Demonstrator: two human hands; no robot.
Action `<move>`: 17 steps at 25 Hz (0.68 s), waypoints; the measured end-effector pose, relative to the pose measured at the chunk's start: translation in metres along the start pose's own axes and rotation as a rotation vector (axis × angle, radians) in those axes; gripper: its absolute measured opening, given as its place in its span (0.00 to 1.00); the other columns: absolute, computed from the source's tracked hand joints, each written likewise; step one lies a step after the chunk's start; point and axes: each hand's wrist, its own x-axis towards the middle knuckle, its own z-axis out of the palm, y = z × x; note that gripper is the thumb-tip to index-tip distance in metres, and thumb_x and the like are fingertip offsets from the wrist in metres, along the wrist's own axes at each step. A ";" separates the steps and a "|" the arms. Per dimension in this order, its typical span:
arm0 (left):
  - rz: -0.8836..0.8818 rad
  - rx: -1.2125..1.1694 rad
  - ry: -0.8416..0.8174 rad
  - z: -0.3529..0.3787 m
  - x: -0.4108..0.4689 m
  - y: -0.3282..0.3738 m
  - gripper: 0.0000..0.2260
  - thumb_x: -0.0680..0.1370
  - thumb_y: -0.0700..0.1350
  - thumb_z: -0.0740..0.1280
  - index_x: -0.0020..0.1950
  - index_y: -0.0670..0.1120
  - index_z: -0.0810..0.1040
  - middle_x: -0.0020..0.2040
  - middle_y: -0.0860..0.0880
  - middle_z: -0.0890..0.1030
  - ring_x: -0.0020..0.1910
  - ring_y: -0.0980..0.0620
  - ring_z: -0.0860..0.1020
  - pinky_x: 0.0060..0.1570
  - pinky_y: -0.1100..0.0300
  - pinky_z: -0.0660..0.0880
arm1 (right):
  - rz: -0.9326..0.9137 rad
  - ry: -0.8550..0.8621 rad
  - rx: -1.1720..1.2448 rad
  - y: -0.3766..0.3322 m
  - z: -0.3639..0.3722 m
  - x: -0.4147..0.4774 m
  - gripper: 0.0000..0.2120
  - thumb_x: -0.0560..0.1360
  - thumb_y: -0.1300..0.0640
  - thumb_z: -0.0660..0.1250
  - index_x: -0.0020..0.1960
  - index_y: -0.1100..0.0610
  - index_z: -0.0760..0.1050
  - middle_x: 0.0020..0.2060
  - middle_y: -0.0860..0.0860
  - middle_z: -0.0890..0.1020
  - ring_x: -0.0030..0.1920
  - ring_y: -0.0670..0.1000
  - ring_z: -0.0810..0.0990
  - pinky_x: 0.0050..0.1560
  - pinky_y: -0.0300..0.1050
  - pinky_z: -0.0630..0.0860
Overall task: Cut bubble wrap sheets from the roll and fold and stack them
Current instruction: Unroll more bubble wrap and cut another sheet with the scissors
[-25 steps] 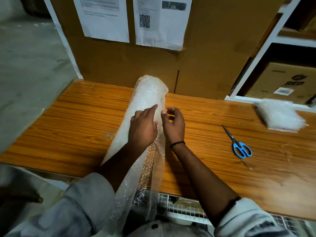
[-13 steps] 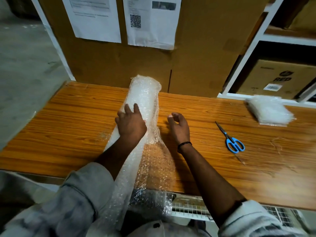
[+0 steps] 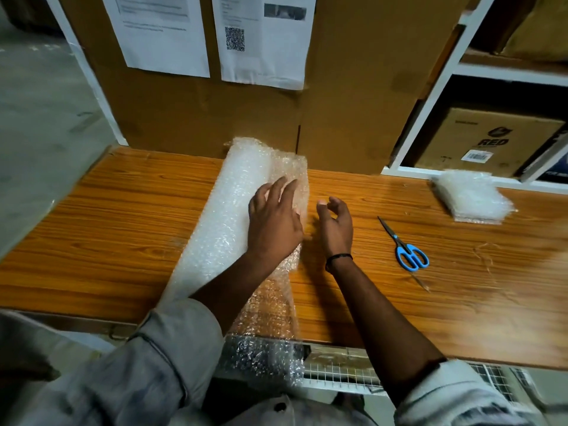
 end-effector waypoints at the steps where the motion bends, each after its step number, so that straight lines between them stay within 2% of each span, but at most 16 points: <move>1: -0.095 -0.038 -0.061 0.005 -0.003 -0.002 0.29 0.81 0.47 0.64 0.81 0.53 0.61 0.83 0.47 0.57 0.79 0.41 0.57 0.75 0.43 0.61 | -0.007 -0.018 -0.047 0.004 -0.002 -0.001 0.23 0.82 0.51 0.68 0.74 0.57 0.72 0.69 0.53 0.75 0.63 0.50 0.76 0.59 0.45 0.72; 3: -0.222 -0.280 -0.209 0.016 -0.008 -0.004 0.29 0.83 0.45 0.64 0.82 0.55 0.58 0.84 0.49 0.48 0.81 0.42 0.54 0.75 0.46 0.61 | -0.049 -0.086 -0.142 0.011 -0.001 -0.005 0.24 0.81 0.52 0.69 0.75 0.55 0.71 0.71 0.53 0.74 0.64 0.52 0.76 0.63 0.51 0.75; 5: -0.232 -0.519 -0.249 0.026 -0.012 -0.009 0.28 0.83 0.39 0.63 0.81 0.56 0.60 0.84 0.51 0.47 0.81 0.45 0.59 0.75 0.53 0.63 | -0.209 -0.187 -0.315 0.020 -0.001 -0.014 0.25 0.78 0.53 0.69 0.74 0.55 0.72 0.71 0.55 0.73 0.69 0.56 0.74 0.69 0.57 0.73; 8: -0.167 -0.671 -0.116 0.028 -0.016 -0.019 0.33 0.78 0.30 0.60 0.78 0.57 0.65 0.83 0.52 0.54 0.78 0.46 0.66 0.72 0.46 0.71 | -0.419 -0.343 -0.880 0.031 0.002 -0.030 0.31 0.74 0.43 0.62 0.75 0.53 0.71 0.75 0.56 0.69 0.74 0.60 0.66 0.71 0.61 0.68; 10: -0.096 -0.666 -0.071 0.024 -0.020 -0.023 0.33 0.77 0.28 0.59 0.77 0.55 0.67 0.82 0.52 0.57 0.78 0.48 0.65 0.73 0.53 0.70 | -0.476 -0.328 -1.105 0.037 0.002 -0.031 0.27 0.77 0.44 0.63 0.74 0.54 0.71 0.74 0.57 0.70 0.72 0.63 0.68 0.65 0.61 0.70; 12: -0.062 -0.555 -0.086 0.021 -0.025 -0.029 0.30 0.79 0.32 0.62 0.78 0.53 0.65 0.83 0.52 0.57 0.80 0.50 0.62 0.74 0.57 0.67 | -0.440 -0.204 -0.947 0.039 -0.003 -0.023 0.19 0.80 0.51 0.65 0.68 0.57 0.76 0.66 0.59 0.77 0.62 0.64 0.77 0.56 0.57 0.75; 15: -0.029 -0.229 -0.265 0.021 -0.029 -0.049 0.29 0.83 0.43 0.65 0.82 0.50 0.59 0.83 0.49 0.58 0.81 0.46 0.56 0.78 0.46 0.59 | -0.086 0.074 -0.539 0.030 -0.024 0.008 0.10 0.80 0.58 0.67 0.59 0.58 0.82 0.54 0.59 0.85 0.53 0.61 0.83 0.47 0.46 0.74; 17: 0.044 -0.039 -0.369 0.024 -0.033 -0.064 0.29 0.83 0.45 0.62 0.83 0.49 0.57 0.83 0.48 0.57 0.82 0.43 0.52 0.79 0.41 0.54 | 0.119 0.173 -0.475 0.023 -0.051 0.032 0.07 0.78 0.59 0.70 0.55 0.57 0.83 0.49 0.59 0.86 0.50 0.60 0.84 0.47 0.45 0.75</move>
